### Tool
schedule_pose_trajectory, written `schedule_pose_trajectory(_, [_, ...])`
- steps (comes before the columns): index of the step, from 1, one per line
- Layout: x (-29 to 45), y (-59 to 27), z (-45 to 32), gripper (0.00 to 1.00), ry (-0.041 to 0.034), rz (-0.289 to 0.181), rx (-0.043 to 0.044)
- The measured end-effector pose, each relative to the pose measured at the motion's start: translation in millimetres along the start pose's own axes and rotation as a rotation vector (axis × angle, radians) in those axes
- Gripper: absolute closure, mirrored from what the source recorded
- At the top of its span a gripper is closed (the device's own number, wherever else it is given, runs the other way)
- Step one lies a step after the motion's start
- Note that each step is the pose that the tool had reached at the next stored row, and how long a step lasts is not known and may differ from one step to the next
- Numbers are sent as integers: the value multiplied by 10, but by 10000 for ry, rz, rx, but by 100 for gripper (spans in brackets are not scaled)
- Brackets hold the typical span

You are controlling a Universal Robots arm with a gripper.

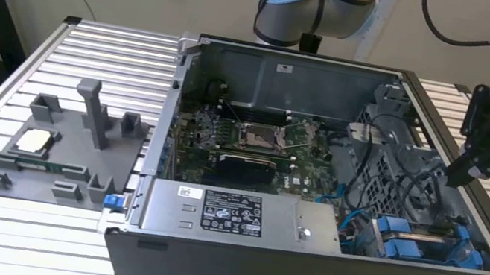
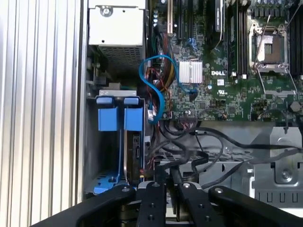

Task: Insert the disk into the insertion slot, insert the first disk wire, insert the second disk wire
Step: 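Insert the second disk wire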

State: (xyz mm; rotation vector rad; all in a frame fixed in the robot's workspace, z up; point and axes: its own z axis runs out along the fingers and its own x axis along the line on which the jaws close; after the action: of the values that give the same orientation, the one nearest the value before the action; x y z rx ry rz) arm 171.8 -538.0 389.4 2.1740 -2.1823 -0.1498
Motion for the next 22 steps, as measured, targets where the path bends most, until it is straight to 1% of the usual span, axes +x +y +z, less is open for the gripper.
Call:
schedule_pose_trajectory(5, [30, 214, 20, 84, 0, 1, 0])
schedule_pose_trajectory(8, [58, 282, 38, 84, 1, 1, 0])
schedule_pose_trajectory(9, [73, 293, 45, 84, 0, 0, 0])
schedule_pose_trajectory(12, [143, 320, 71, 84, -35, -9, 13])
schedule_pose_trajectory(14, [197, 331, 93, 84, -75, -27, 33])
schedule_pose_trajectory(16, [232, 335, 115, 84, -123, -68, 59])
schedule_pose_trajectory(17, [242, 334, 125, 84, -149, -108, 76])
schedule_pose_trajectory(19, [254, 332, 144, 84, -176, -210, 110])
schedule_pose_trajectory(22, [264, 331, 166, 84, -176, -399, 159])
